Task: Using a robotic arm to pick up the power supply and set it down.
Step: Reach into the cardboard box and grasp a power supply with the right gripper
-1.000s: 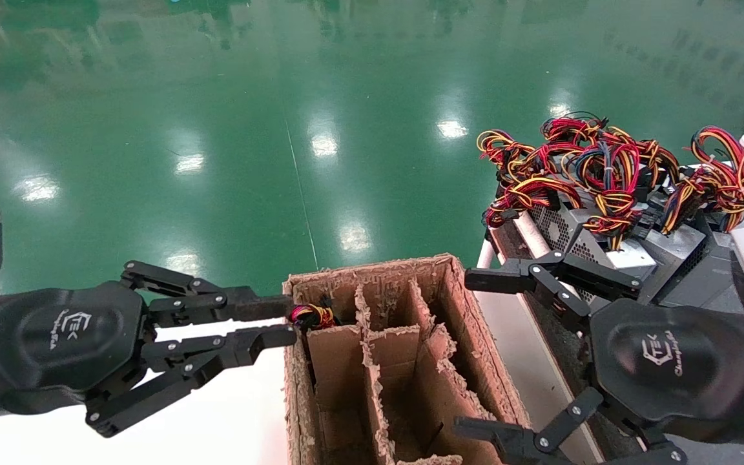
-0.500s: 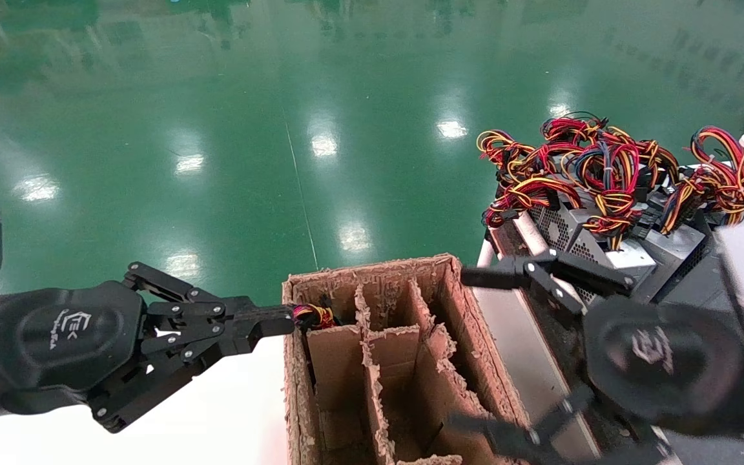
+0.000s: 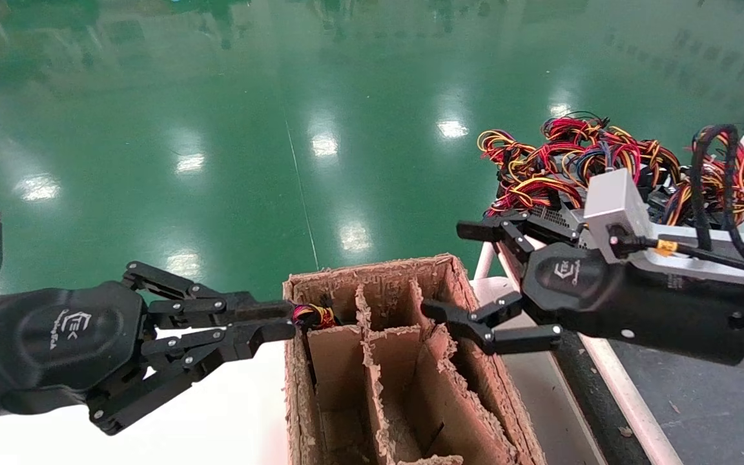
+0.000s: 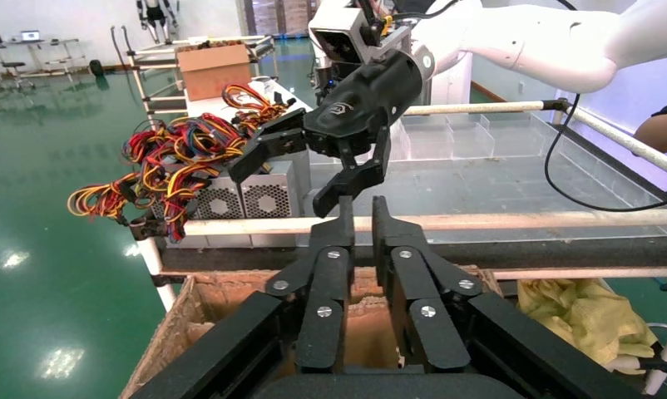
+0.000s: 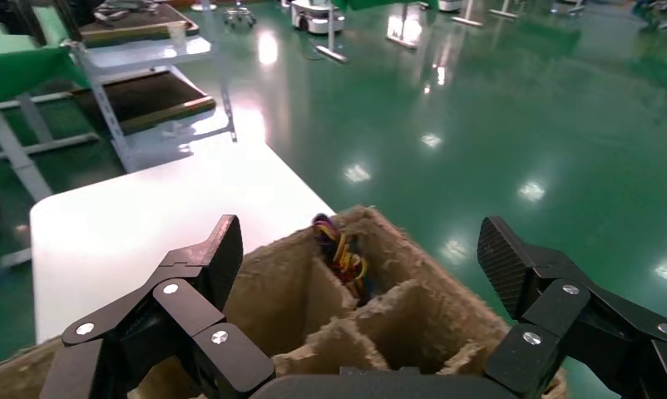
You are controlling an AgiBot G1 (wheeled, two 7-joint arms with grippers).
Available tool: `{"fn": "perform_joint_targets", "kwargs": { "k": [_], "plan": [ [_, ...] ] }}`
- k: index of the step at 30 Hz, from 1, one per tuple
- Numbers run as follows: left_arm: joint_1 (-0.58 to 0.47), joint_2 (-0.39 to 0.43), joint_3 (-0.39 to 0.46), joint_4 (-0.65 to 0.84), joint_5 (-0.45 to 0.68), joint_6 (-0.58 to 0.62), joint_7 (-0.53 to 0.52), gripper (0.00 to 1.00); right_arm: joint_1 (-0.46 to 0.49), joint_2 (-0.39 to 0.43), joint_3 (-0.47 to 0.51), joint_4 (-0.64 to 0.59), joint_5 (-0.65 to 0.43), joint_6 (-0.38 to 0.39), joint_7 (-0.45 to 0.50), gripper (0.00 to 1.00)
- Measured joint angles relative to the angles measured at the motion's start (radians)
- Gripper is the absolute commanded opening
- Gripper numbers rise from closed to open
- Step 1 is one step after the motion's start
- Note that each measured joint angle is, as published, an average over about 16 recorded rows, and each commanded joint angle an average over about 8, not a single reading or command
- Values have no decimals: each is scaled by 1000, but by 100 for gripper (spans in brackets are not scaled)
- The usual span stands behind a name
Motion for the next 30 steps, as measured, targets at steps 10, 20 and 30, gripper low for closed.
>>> {"fn": "perform_joint_targets", "kwargs": {
  "k": [10, 20, 30],
  "plan": [
    [0, 0, 0, 0, 0, 0, 0, 100, 28, -62, -50, -29, -101, 88, 33, 100],
    [0, 0, 0, 0, 0, 0, 0, 100, 80, -210, -149, -88, -260, 204, 99, 100],
    [0, 0, 0, 0, 0, -1, 0, 100, 128, -317, -214, -159, -342, 237, 122, 100]
  ]
}}
